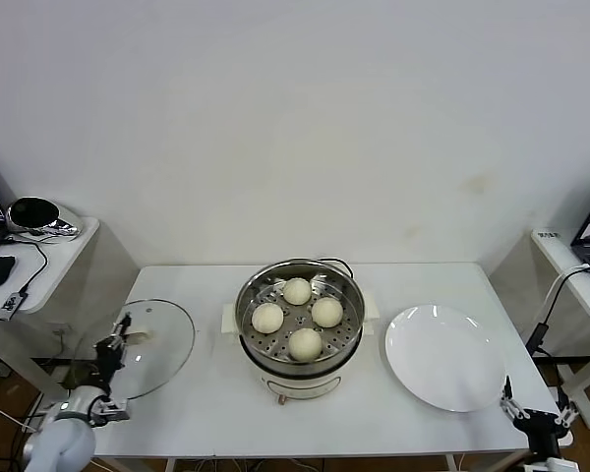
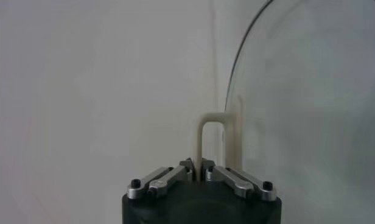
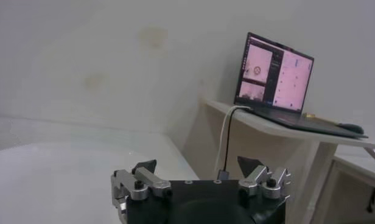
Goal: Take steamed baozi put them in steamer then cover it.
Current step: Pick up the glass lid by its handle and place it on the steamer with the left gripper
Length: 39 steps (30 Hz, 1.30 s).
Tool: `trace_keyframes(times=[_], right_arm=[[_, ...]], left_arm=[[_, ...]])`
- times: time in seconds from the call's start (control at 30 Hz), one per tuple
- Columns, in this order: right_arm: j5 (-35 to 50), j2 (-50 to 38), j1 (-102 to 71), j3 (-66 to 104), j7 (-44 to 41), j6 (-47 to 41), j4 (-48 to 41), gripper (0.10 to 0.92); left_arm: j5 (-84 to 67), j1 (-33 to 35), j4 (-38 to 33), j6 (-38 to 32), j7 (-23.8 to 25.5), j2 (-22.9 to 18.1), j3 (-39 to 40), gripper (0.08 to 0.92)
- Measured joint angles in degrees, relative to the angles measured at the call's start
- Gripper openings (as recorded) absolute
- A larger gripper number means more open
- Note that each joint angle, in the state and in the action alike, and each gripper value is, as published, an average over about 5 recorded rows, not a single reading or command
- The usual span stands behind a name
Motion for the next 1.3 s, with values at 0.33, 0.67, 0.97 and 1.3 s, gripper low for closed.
trace_keyframes(times=[0.33,0.67,0.97,1.3], right_arm=[[-1.4,0.6,-0.6,-2.0,0.4,0.8,0.1,0.823],[-3.5,1.4,-0.4,-3.6,1.1,0.7,0.2,0.823],[-6.1,2.6,-0.1,-4.2,2.1,0.6,0.2,0.823],[-8.8,3.7,0.6,-5.1,2.9,0.5,-0.5,0.823]], left_arm=[[-4.8,8.8,-17.8,8.8,5.5,2.0,-7.2,0.142],[-7.5,7.0,-29.2,16.7,9.4,6.0,-0.7,0.142],[-5.0,-4.5,-31.9,24.9,13.6,6.9,16.5,0.142],[0.6,-18.1,-28.8,32.3,20.2,1.7,32.6,0.142]])
